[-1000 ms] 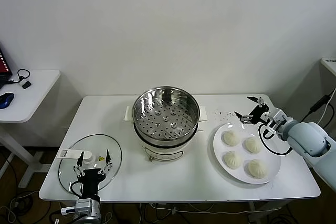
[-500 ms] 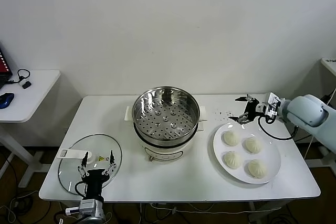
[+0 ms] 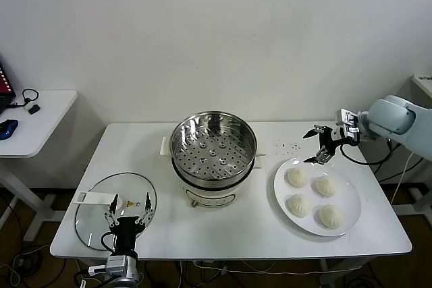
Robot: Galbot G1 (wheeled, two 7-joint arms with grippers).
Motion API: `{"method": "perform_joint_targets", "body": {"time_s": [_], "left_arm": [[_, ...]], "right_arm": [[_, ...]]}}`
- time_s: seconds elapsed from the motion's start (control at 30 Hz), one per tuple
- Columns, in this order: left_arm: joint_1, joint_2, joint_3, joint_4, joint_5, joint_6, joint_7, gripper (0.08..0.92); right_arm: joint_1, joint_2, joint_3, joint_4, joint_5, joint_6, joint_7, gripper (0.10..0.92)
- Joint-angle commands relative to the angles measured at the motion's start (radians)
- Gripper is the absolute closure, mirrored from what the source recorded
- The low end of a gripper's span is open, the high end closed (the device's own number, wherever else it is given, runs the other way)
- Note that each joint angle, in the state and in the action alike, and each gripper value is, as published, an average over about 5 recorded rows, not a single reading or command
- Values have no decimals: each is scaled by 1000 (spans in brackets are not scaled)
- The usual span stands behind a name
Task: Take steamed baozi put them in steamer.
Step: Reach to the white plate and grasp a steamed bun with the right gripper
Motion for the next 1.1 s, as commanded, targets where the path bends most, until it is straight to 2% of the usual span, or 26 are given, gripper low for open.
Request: {"method": "perform_joint_targets", "body": {"time_s": [0.03, 0.67, 1.1], "left_arm": [[-1, -49, 10, 0, 1, -1, 0, 177], [-12, -49, 0, 10, -3, 8, 9, 177], [-18, -49, -14, 27, -2, 6, 9, 177]], "right_arm": [[176, 122, -212, -73, 20, 37, -89, 203], [-20, 294, -190, -201, -55, 71, -124, 203], [-122, 314, -153, -268, -60, 30, -85, 203]]}}
